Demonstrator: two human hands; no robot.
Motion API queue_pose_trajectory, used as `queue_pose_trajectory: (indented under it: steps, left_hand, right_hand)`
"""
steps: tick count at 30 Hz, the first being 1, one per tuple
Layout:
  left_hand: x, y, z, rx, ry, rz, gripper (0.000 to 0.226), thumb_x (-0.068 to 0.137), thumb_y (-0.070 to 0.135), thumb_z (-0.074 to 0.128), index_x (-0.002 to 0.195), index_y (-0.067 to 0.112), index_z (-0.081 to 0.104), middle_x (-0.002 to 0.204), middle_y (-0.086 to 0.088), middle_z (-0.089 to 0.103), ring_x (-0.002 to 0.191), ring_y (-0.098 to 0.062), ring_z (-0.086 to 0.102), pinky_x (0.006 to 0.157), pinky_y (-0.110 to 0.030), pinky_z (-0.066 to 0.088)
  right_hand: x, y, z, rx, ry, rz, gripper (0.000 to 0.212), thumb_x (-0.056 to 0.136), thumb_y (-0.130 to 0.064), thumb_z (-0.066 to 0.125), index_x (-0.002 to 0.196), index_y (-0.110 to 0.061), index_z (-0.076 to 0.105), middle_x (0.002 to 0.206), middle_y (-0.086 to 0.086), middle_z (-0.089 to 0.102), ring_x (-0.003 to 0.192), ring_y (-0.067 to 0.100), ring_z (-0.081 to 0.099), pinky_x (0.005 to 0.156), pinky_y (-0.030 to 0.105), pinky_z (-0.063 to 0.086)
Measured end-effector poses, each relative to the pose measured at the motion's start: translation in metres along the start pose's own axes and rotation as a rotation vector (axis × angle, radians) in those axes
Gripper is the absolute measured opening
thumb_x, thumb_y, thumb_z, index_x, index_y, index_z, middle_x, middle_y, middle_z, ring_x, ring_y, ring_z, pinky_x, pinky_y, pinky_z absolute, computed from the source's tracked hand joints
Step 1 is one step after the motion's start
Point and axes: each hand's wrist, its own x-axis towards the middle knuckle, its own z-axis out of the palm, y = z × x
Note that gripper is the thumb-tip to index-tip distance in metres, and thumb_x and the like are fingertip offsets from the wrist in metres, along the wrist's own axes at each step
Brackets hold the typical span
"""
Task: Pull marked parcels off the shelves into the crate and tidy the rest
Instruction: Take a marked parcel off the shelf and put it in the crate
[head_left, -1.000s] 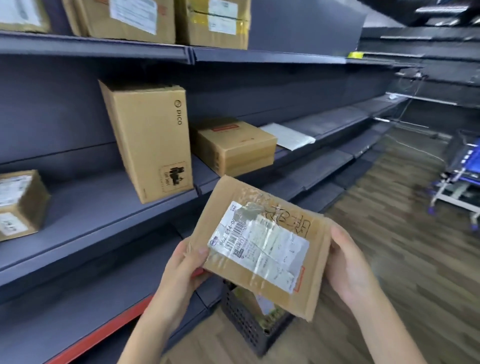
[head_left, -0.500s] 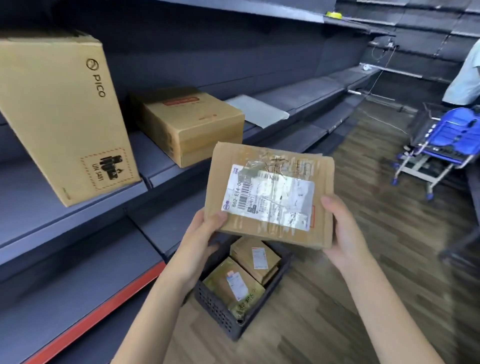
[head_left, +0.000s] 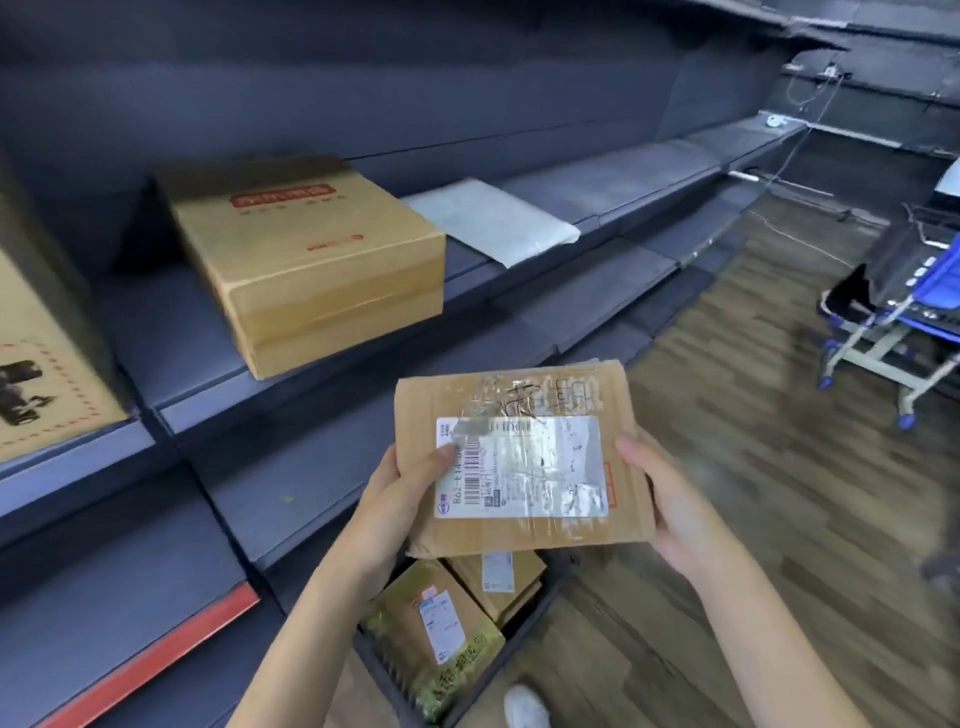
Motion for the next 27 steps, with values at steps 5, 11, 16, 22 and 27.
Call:
queue_pose_trajectory:
  steps: [5,11,16,22,27]
  left_hand:
    - [0.046,-0.017,0.051,-0.046,0.238,-0.053,0.028,0.084,0.033,0.063,0.110,0.028,0.054,0.099,0.001,0.073,0.089,-0.020,0.069,0.080,-0.044,0.055]
    - [0.068,-0.047,0.075,-0.074,0.508,-0.114,0.020,0.088,0.023,0.060,0.108,0.024,0.056,0.097,0.001,0.070,0.086,-0.017,0.067,0.063,-0.027,0.052]
    - [0.056,-0.099,0.067,-0.118,0.675,-0.250,0.023,0.088,0.007,0.058,0.111,0.011,0.056,0.095,-0.005,0.066,0.080,-0.013,0.064,0.058,-0.020,0.047]
    - [0.079,-0.177,0.032,-0.134,0.839,-0.447,0.083,0.046,0.046,0.072,0.120,0.032,0.038,0.107,0.000,0.063,0.098,-0.025,0.062,0.089,-0.047,0.049]
    - [0.117,-0.271,-0.004,-0.095,0.839,-0.515,0.034,0.079,0.021,0.071,0.103,0.025,0.047,0.098,-0.009,0.067,0.087,-0.024,0.066,0.083,-0.050,0.053]
  right_hand:
    - [0.073,-0.010,-0.046,-0.126,-0.074,0.101,0.026,0.091,-0.018,0.052,0.112,-0.031,0.060,0.099,-0.007,0.073,0.091,0.013,0.068,0.073,0.035,0.050]
    - [0.147,0.014,-0.070,-0.338,-0.177,0.171,0.019,0.087,-0.004,0.056,0.101,-0.015,0.064,0.094,0.002,0.072,0.088,0.019,0.068,0.069,0.032,0.051]
    - [0.176,0.090,-0.047,-0.446,-0.275,0.309,0.032,0.084,-0.009,0.058,0.116,-0.011,0.057,0.118,0.006,0.063,0.109,0.024,0.059,0.096,0.045,0.044]
    - [0.192,0.194,-0.028,-0.497,-0.353,0.536,0.051,0.080,-0.013,0.066,0.128,-0.008,0.049,0.131,0.002,0.052,0.120,0.021,0.047,0.102,0.030,0.034]
    - [0.220,0.298,-0.024,-0.531,-0.326,0.666,0.068,0.073,-0.023,0.068,0.136,-0.013,0.044,0.140,0.000,0.046,0.127,0.019,0.045,0.104,0.035,0.037]
